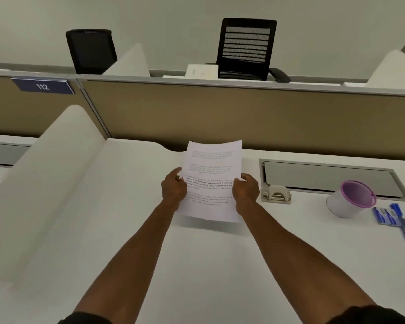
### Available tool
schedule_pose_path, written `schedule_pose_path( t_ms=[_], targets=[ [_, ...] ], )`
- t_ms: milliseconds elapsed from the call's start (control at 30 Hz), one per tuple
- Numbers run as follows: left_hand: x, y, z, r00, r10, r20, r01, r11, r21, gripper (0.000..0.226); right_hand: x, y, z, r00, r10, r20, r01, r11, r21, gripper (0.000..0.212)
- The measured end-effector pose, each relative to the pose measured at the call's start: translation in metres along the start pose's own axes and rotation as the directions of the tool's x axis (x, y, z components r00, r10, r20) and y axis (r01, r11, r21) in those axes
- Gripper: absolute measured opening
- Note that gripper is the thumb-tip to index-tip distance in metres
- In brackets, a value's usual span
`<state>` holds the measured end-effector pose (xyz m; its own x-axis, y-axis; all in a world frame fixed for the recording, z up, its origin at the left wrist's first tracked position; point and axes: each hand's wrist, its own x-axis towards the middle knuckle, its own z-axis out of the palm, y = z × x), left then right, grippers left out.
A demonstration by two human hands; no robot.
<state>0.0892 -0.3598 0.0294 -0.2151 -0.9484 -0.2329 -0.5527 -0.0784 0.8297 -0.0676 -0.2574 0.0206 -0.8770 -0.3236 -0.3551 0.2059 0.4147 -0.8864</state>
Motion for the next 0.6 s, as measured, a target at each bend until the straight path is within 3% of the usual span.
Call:
schedule_pose_path(
  t_ms=[233, 533, 600],
  targets=[
    [0.014, -0.024, 0.022, 0.997, 0.016, 0.072, -0.023, 0.994, 0.107, 0.044, 0.02, 0.027, 0.013, 0.999, -0.04, -0.034, 0.033, 0.982, -0.187, 0.031],
    [0.028, -0.031, 0.034, 0.997, 0.074, 0.016, -0.076, 0.97, 0.233, 0.047, 0.027, 0.036, 0.016, 0.98, -0.187, -0.064, 0.145, 0.901, -0.41, 0.014],
    [0.027, -0.032, 0.036, 0.997, 0.079, 0.014, -0.08, 0.966, 0.247, 0.05, 0.024, 0.036, 0.015, 0.978, -0.201, -0.065, 0.154, 0.891, -0.427, 0.021]
  ],
)
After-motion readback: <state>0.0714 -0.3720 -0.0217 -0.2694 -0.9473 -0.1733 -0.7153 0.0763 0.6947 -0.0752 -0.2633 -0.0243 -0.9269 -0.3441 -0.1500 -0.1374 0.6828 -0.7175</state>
